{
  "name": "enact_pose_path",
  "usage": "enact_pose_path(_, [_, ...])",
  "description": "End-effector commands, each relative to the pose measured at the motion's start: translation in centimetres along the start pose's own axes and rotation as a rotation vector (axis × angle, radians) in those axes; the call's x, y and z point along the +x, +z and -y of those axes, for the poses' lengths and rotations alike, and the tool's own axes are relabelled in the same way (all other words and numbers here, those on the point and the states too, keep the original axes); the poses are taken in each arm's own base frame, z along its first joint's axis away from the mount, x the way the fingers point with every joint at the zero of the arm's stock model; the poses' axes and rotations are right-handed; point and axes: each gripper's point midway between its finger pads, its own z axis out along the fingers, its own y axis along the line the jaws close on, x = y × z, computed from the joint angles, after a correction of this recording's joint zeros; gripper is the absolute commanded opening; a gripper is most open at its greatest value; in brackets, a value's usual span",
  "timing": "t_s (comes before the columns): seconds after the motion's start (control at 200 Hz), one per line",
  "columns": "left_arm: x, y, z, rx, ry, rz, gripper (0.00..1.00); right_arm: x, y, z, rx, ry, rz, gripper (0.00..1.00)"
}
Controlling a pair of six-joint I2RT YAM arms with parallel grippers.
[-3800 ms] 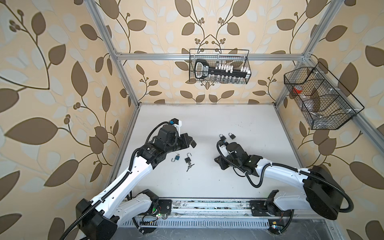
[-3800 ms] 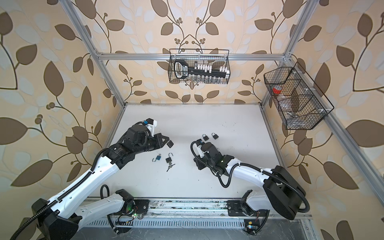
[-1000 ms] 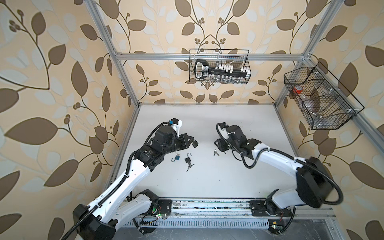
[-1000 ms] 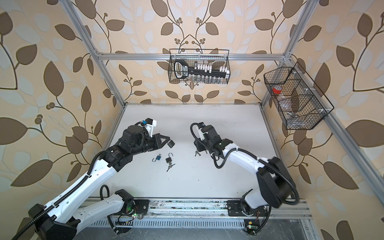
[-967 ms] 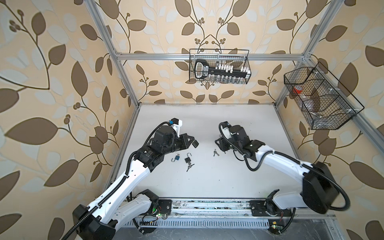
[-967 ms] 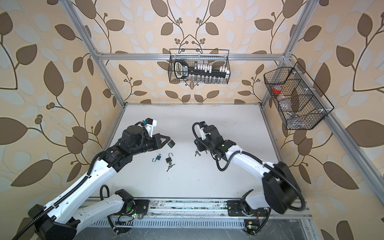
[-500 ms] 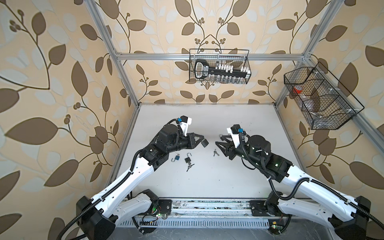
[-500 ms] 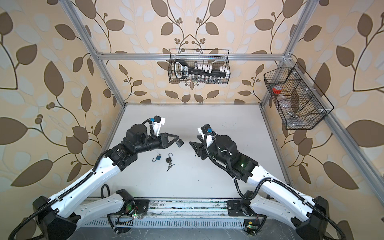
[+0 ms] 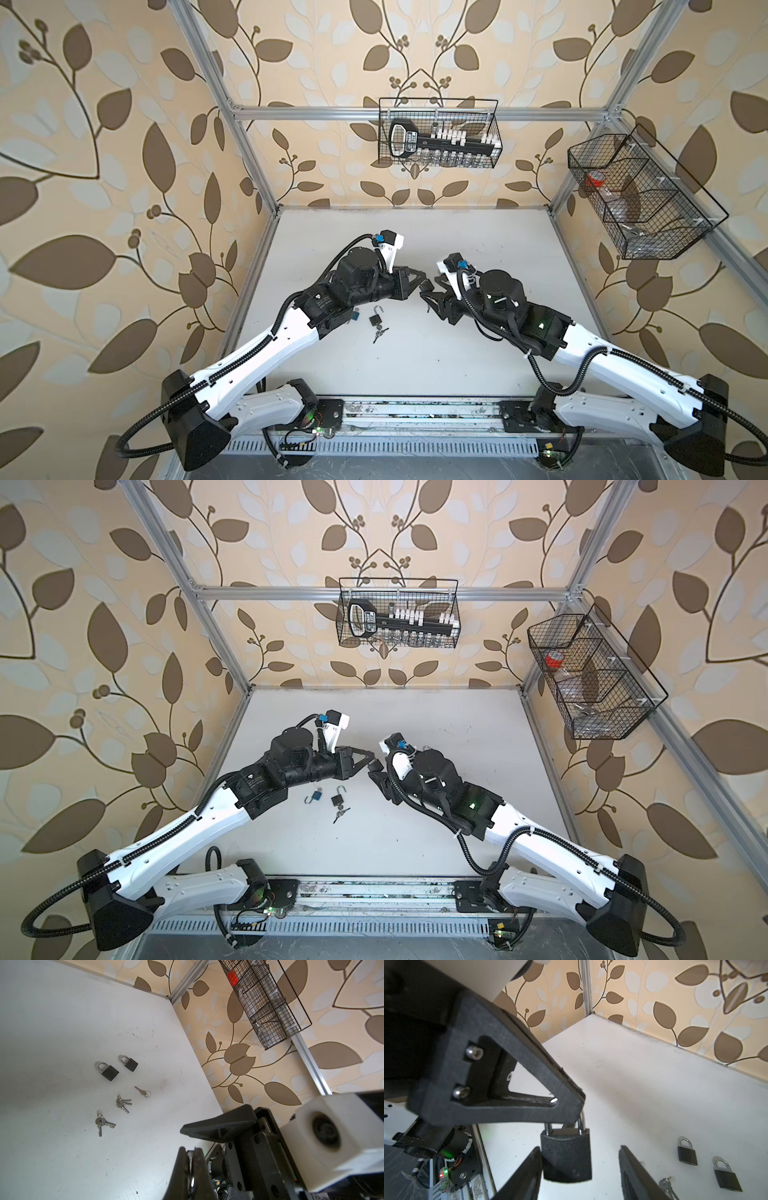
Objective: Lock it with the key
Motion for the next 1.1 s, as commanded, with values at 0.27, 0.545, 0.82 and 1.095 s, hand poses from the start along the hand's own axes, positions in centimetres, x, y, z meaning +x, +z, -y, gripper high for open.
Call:
enact_pose_path(0.27, [-1.6, -0.68, 2.18, 0.054, 0.044, 0.053, 0.0, -1.48, 0.11, -0.61, -0.015, -0.006, 0.025, 0.47])
enact_pose_path(0.545, [-1.43, -0.82, 2.05, 0.05, 0.043, 0.052, 0.0, -2.02, -0.09, -0.88, -0.012, 0.002, 0.057, 0.45])
enact_pose_path(0.82, [-1.39, -0.71, 2.08, 0.053, 0.04, 0.048, 0.0, -1.78, 0.17, -1.12, -0.016, 0.003, 0.055, 0.44])
enact_pose_path(1.095, [-1.14, -0.41, 1.62, 0.038, 0.032, 0.038, 0.0, -1.69, -0.12, -0.62, 0.01, 0.013, 0.066, 0.29])
